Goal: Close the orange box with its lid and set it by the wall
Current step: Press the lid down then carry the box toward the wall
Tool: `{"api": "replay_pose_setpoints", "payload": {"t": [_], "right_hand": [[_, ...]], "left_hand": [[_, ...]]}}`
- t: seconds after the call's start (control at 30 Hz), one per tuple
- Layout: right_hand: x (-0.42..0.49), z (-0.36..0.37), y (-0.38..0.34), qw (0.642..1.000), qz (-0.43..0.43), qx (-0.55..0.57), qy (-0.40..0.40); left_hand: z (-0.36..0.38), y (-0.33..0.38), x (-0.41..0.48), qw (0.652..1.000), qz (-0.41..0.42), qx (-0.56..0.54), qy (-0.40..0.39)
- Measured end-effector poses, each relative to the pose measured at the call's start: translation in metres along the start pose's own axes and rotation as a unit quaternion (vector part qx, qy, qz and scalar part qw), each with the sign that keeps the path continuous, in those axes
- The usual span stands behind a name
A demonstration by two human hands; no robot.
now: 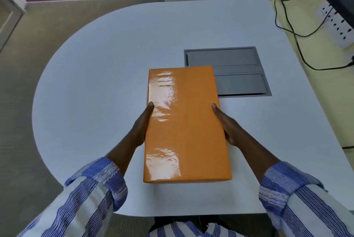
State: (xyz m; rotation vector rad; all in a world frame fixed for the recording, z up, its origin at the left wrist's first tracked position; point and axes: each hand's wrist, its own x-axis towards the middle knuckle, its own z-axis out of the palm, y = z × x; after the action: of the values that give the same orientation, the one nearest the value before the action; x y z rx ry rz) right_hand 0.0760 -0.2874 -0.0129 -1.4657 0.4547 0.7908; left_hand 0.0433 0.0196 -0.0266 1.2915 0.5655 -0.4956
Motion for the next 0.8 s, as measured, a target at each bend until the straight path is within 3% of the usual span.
{"api": "replay_pose_setpoints", "payload": {"t": [0.07, 0.33, 0.8], "right_hand": [[-0.003, 0.001, 0.002, 1.000, 0.005, 0.025, -0.010], [-0.022, -0.037, -0.005, 0.999, -0.026, 0.017, 0.017], [-0.077, -0.226, 0.002, 0.994, -0.021, 0.016, 0.105]], "left_hand": [[0.002, -0.004, -0.003, 0.997, -0.011, -0.059, -0.042], [0.041, -0.010, 0.001, 0.997, -0.025, -0.050, -0.044], [0.238, -0.042, 0.029, 0.994, -0.035, -0.033, -0.097]]}}
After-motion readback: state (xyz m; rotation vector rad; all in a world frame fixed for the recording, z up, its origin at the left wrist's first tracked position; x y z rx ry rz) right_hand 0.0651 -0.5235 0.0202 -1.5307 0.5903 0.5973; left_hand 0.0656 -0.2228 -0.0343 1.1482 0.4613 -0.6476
